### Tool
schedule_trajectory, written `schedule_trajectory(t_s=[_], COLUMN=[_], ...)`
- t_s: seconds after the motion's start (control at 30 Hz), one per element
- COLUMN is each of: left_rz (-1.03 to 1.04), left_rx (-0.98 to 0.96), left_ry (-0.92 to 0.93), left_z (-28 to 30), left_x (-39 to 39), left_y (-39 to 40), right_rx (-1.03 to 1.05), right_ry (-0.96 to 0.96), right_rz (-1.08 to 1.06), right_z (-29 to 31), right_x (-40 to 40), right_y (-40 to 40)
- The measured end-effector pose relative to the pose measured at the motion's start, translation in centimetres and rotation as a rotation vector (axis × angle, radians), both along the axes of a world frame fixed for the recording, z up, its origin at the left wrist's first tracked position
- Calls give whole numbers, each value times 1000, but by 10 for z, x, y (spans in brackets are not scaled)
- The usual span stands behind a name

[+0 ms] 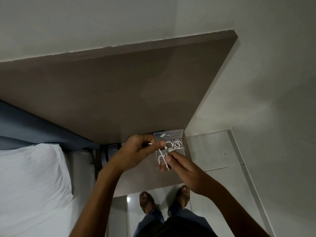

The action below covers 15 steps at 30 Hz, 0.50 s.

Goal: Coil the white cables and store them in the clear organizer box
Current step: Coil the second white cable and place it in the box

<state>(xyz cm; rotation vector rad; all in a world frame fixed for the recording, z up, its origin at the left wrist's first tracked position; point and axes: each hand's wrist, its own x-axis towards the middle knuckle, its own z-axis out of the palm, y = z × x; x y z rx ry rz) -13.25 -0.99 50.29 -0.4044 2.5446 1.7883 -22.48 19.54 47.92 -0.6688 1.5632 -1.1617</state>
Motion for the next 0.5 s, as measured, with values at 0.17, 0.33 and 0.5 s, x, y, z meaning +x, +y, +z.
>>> schedule_trajectory(t_s=[0.17,0.33,0.5], left_rz=[134,182,34], left_rx=[168,104,-51], left_ry=[34,48,-16], left_z=[-2,-6,-10], left_x=[-2,5,14], left_y=[24,50,45], right_rx=[-199,-624,-294], right_ry=[-898,-1150,-144], right_rz=[-191,-524,-556], right_z=[17,22,16], right_x=[0,-11,-8], right_y=[-4,-14,-27])
